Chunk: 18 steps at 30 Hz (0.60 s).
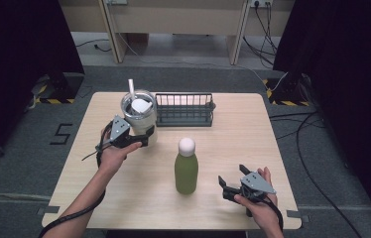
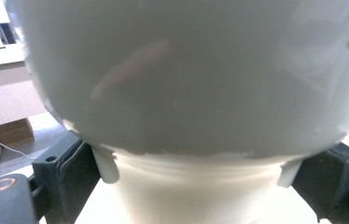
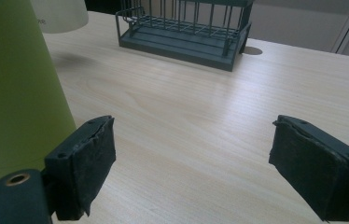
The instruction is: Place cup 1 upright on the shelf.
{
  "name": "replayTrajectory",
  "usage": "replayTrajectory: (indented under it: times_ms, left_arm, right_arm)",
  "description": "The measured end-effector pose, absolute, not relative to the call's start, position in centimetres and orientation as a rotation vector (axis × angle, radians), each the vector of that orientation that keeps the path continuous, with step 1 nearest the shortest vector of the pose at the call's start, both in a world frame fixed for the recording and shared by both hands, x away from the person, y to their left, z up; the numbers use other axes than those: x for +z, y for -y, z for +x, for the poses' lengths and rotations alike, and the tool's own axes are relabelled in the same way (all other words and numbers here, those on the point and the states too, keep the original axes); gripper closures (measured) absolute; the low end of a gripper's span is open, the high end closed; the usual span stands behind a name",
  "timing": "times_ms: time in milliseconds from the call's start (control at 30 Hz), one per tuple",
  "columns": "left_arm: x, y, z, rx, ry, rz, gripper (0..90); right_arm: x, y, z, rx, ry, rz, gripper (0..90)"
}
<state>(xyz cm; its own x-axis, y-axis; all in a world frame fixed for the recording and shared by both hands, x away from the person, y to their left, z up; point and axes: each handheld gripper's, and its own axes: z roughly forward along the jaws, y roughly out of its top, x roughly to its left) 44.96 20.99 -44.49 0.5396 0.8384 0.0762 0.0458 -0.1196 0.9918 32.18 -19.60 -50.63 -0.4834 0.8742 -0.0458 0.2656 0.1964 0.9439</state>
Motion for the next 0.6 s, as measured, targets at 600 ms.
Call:
replayTrajectory:
  times_ms: [600]
  left_arm:
    - [-43.85,-20.06,45.81,0.808,-0.765,1.551,10.1]
  right_arm:
    - [-50.71,19.75,32.21,1.285,-1.867,1.066,14.3]
